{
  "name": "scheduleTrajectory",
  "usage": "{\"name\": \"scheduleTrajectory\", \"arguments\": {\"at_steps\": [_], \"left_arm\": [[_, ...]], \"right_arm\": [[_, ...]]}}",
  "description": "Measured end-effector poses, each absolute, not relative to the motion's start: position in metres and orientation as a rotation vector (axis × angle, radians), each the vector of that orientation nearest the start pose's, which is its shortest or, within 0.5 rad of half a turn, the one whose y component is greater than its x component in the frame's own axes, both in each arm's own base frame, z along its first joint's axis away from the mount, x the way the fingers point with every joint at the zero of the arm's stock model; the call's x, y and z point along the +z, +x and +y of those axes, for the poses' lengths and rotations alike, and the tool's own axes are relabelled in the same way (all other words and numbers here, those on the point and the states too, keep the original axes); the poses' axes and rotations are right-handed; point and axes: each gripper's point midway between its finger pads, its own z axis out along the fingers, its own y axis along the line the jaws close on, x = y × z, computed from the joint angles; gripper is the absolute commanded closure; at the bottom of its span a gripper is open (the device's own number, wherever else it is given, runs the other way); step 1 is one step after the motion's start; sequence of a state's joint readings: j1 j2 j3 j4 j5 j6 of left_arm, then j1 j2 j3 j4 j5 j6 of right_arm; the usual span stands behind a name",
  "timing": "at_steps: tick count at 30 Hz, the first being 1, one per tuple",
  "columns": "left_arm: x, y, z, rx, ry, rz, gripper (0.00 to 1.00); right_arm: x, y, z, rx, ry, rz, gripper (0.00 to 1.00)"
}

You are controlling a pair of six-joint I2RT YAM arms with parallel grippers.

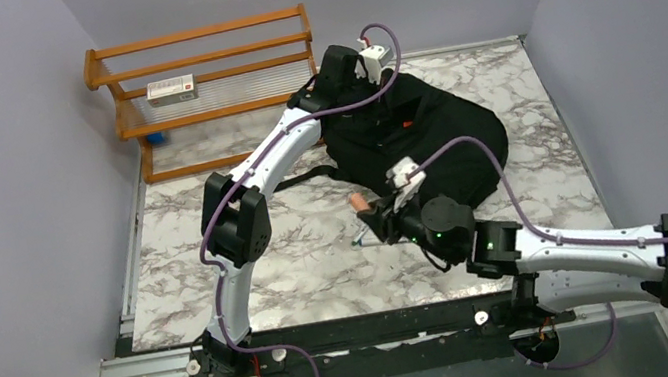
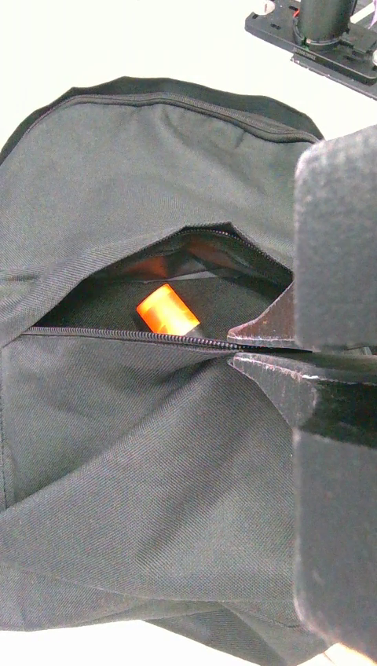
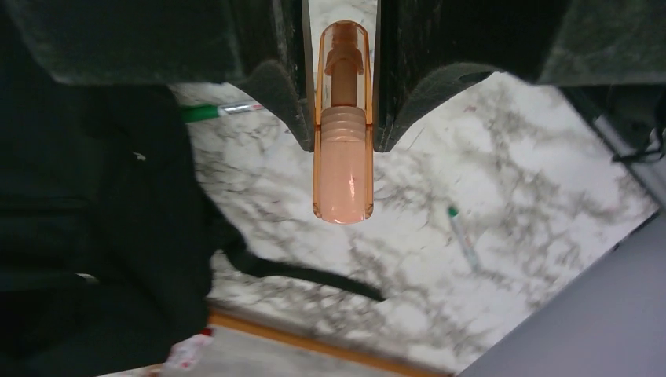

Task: Pack the student bag
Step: Pick up the stationery from the center of the board, then place the stationery in the student bag.

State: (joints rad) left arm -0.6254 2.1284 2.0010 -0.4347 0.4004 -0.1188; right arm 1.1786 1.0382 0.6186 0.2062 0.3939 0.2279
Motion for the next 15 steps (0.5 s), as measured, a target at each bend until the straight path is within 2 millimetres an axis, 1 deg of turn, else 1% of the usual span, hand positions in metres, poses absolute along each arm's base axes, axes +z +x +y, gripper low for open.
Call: {"name": "scheduleTrajectory", "arguments": {"at_steps": [2, 5, 10, 11, 12, 13, 15], "left_arm": [[0.206, 0.433, -0.402, -0.856, 0.785, 2.063, 1.00], [0.207, 0.433, -0.402, -0.860, 0.779, 2.064, 1.00], [0.208, 0.433, -0.403, -0.868, 0.772, 2.063, 1.00], [0.208, 0.433, -0.403, -0.869, 0.771, 2.064, 1.00], [0.208, 0.433, -0.403, -0.870, 0.769, 2.064, 1.00], [0.208, 0.433, -0.403, -0.871, 0.769, 2.065, 1.00], [0.208, 0.432, -0.403, -0.875, 0.768, 2.064, 1.00]], "right_arm": [[0.219, 0.205, 0.289, 0.595, -0.444, 1.714, 1.00], [0.229, 0.228, 0.255, 0.502, -0.296, 1.726, 1.00], [0.232, 0.282, 0.179, 0.355, -0.007, 1.786, 1.00], [0.233, 0.284, 0.179, 0.369, 0.003, 1.808, 0.99], [0.234, 0.299, 0.158, 0.329, 0.076, 1.818, 1.00], [0.236, 0.306, 0.152, 0.331, 0.107, 1.841, 1.00], [0.242, 0.321, 0.147, 0.358, 0.144, 1.872, 1.00]]}}
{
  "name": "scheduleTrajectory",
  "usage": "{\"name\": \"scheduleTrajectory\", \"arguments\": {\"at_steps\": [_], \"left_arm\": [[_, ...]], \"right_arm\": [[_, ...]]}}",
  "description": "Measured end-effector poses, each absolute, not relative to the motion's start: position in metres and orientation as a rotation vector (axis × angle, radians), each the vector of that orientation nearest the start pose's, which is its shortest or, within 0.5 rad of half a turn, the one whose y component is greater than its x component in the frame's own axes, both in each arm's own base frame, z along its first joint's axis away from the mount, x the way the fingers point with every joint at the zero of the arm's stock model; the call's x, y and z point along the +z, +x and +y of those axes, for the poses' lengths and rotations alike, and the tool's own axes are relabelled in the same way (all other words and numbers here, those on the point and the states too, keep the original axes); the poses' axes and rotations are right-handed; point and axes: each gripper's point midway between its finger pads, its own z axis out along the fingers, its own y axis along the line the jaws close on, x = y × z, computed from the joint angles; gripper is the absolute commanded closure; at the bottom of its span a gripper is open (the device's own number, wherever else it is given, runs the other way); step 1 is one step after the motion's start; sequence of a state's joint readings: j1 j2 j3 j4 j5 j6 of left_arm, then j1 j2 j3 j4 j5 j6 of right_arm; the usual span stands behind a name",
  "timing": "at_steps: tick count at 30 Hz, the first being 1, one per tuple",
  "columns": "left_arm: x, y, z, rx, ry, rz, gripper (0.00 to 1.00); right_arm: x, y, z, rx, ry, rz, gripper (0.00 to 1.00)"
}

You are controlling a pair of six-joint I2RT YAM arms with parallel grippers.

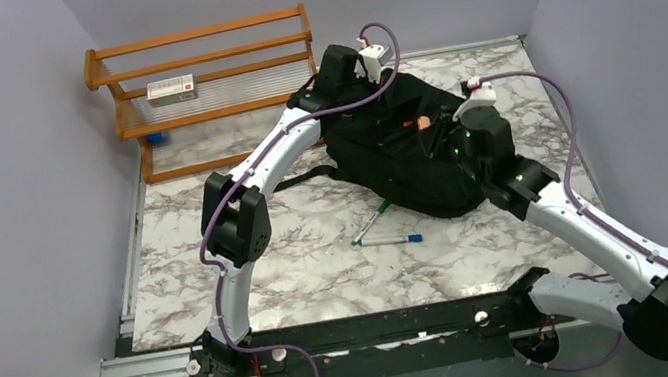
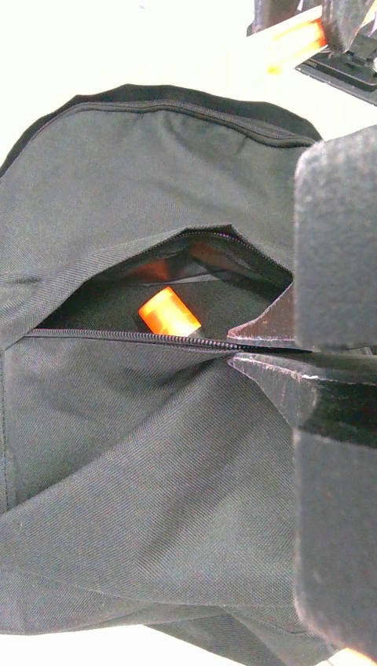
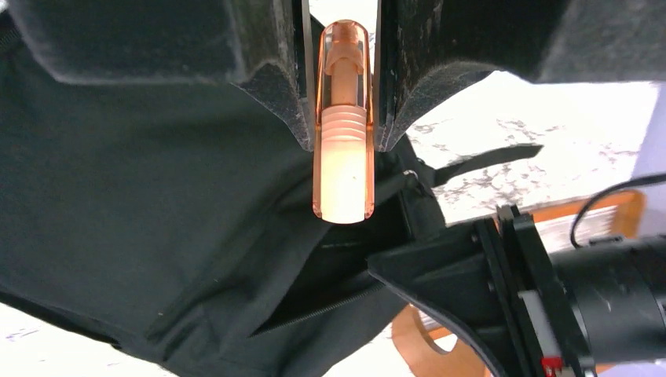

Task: Pack the student bag
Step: Place the stationery in the student bag.

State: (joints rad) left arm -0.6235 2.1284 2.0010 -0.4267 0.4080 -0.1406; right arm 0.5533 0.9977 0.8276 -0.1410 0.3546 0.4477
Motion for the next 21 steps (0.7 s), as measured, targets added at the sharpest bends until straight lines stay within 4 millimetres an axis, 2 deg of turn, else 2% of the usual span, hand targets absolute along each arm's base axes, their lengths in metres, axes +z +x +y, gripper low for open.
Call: {"name": "scheduleTrajectory", "arguments": {"at_steps": [4, 9, 15, 21], "left_arm": [[0.209, 0.432, -0.404, -0.880, 0.769, 2.062, 1.00], [0.209, 0.432, -0.405, -0.884, 0.771, 2.058, 1.00], [0.209, 0.432, -0.406, -0.887, 0.774, 2.052, 1.00], [0.208, 0.427, -0.411, -0.891, 0.792, 2.047, 1.00]], "right_arm": [[0.246, 0.341, 0.147, 0.446, 0.170, 1.946, 1.00], [0.240, 0.358, 0.155, 0.528, 0.145, 2.075, 1.00], [0.225, 0.367, 0.156, 0.601, 0.141, 2.196, 1.00], [0.221, 0.383, 0.158, 0.664, 0.143, 2.235, 1.00]]}}
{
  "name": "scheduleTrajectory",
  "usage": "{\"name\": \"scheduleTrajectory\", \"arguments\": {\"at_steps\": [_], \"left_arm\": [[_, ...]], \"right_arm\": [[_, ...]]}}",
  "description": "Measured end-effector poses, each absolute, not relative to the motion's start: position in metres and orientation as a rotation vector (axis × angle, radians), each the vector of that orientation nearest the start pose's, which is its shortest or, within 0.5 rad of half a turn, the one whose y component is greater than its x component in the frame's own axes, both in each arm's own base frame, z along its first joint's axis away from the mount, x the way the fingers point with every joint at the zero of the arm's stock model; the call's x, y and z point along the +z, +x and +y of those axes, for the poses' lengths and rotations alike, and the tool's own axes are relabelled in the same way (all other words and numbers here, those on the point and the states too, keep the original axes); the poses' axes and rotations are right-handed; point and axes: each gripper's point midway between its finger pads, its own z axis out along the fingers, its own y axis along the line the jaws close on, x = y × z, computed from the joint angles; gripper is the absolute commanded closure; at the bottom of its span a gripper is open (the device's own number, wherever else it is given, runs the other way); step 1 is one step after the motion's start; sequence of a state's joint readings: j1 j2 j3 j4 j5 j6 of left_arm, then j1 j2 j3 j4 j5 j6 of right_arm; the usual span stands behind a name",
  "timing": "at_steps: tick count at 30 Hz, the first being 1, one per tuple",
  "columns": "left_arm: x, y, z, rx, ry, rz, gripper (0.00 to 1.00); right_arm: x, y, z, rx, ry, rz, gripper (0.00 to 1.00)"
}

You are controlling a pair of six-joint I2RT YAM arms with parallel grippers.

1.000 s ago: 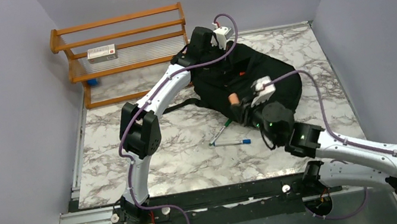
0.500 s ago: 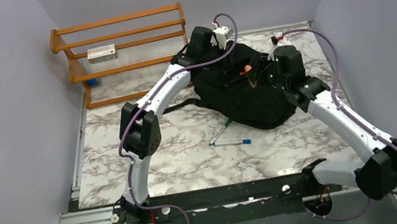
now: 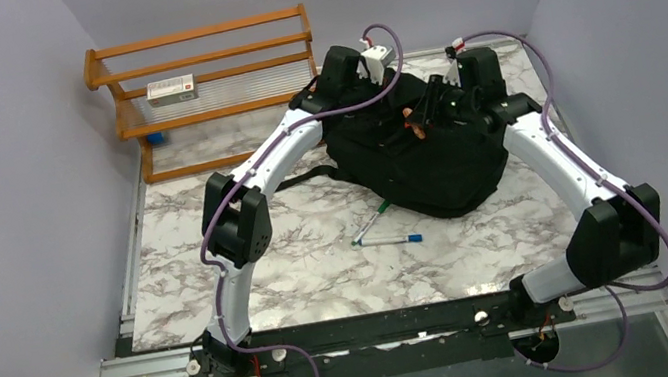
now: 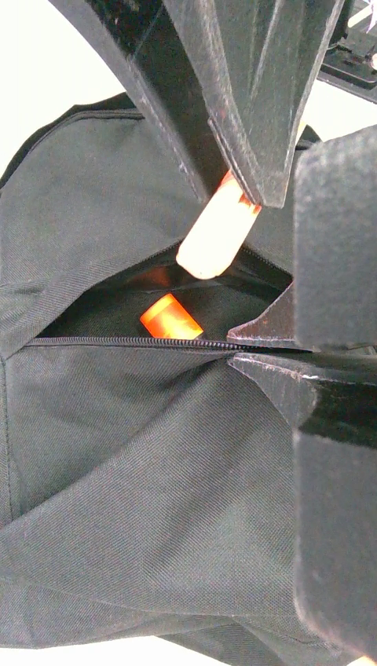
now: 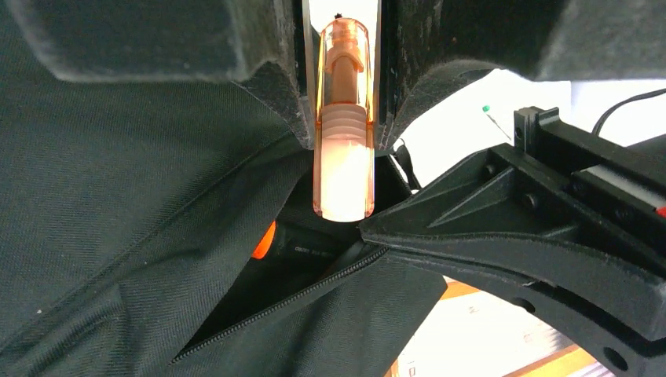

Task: Pack the student bag
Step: Place the stationery in the student bag.

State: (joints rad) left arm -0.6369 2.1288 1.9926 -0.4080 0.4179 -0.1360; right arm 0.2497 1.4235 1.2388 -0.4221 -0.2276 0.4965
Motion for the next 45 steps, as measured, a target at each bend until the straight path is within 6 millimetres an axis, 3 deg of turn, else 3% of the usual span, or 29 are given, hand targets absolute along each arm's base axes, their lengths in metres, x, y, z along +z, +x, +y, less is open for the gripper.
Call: {"name": "scheduleTrajectory", "arguments": {"at_steps": [32, 41, 45], "left_arm": [[0.205, 0.422, -0.416, -0.890, 0.816, 2.041, 1.00], [0.205, 0.422, -0.417, -0.891, 0.817, 2.039, 1.00], [0.205, 0.421, -0.418, -0.890, 0.824, 2.036, 1.00]], "right_arm": [[0.167, 0.423, 0.162, 0.689, 0.174, 2.386, 0.97], [0.157, 0.442, 0.166, 0.758, 0.339, 2.286, 0.87], [0.154, 0.447, 0.166, 0.770, 0.390, 2.244, 0.65]]}}
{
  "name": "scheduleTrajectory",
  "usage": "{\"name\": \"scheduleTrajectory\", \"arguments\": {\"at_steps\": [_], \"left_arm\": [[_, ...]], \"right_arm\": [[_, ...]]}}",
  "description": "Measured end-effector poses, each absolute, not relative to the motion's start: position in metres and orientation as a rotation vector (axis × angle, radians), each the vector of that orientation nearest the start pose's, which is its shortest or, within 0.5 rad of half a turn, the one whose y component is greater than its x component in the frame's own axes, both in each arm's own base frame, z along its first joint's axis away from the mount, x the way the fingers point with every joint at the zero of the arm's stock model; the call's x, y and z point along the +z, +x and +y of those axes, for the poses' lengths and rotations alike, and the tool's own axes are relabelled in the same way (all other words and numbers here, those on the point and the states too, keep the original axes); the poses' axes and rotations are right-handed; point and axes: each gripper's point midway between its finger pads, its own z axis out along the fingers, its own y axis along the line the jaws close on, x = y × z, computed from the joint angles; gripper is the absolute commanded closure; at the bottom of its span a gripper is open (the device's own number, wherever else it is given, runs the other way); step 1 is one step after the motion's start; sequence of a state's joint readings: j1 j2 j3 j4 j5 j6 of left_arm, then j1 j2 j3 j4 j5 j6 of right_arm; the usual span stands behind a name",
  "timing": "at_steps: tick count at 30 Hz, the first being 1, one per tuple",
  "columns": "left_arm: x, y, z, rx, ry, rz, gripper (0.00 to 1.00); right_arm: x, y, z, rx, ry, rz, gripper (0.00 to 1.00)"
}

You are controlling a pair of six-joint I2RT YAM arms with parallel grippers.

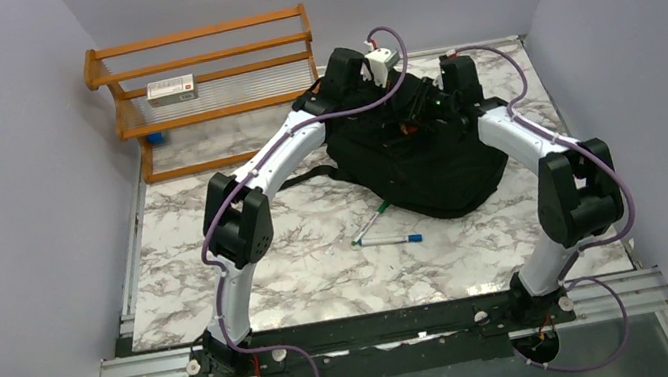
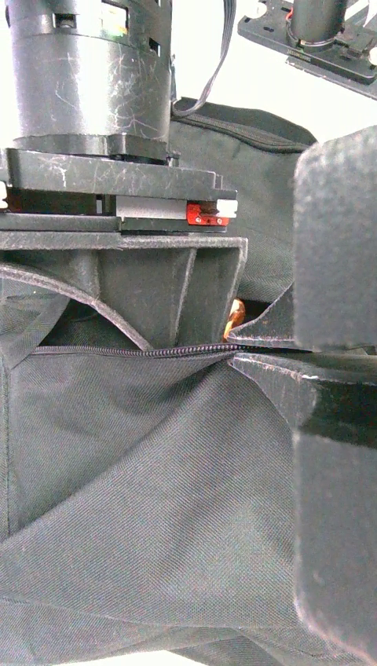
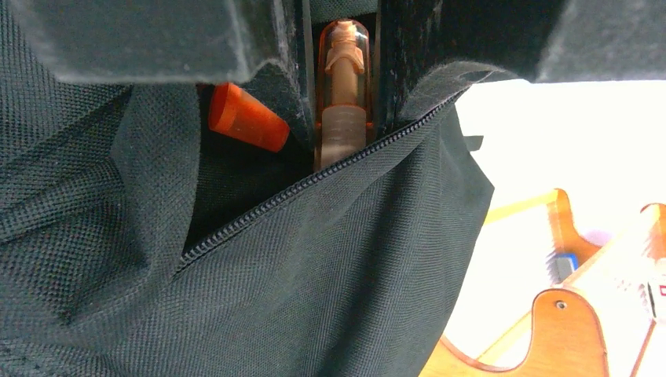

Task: Pack the student bag
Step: Place the stationery in the student bag.

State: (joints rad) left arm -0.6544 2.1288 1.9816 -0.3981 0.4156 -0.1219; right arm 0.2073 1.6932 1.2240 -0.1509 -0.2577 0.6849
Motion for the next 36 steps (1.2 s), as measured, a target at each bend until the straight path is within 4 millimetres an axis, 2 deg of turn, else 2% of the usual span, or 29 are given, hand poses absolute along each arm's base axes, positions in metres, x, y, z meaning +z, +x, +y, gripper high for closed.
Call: {"name": "scheduleTrajectory", "arguments": {"at_steps": [3, 7, 13, 17, 23, 26, 29, 33, 36], "left_arm": [[0.205, 0.421, -0.418, -0.891, 0.825, 2.035, 1.00], [0.205, 0.420, -0.419, -0.890, 0.829, 2.032, 1.00], [0.206, 0.420, -0.419, -0.891, 0.829, 2.029, 1.00], [0.206, 0.420, -0.419, -0.891, 0.829, 2.030, 1.00], [0.205, 0.420, -0.419, -0.890, 0.830, 2.031, 1.00], [0.205, 0.420, -0.419, -0.891, 0.828, 2.032, 1.00], [0.205, 0.420, -0.419, -0.894, 0.823, 2.035, 1.00], [0.205, 0.420, -0.419, -0.894, 0.823, 2.036, 1.00], [0.205, 0.420, -0.419, -0.892, 0.826, 2.034, 1.00]], "right_arm": [[0.152, 0.447, 0.165, 0.773, 0.405, 2.220, 0.54], [0.160, 0.444, 0.161, 0.760, 0.404, 2.194, 0.50], [0.190, 0.434, 0.149, 0.718, 0.369, 2.119, 0.48], [0.213, 0.416, 0.140, 0.689, 0.339, 2.056, 0.49], [0.237, 0.355, 0.122, 0.636, 0.222, 1.977, 0.51], [0.247, 0.330, 0.123, 0.657, 0.167, 1.947, 0.53], [0.240, 0.296, 0.130, 0.709, 0.114, 1.951, 0.53], [0.224, 0.250, 0.150, 0.812, 0.025, 1.985, 0.55], [0.208, 0.226, 0.166, 0.882, -0.040, 2.016, 0.55]]}}
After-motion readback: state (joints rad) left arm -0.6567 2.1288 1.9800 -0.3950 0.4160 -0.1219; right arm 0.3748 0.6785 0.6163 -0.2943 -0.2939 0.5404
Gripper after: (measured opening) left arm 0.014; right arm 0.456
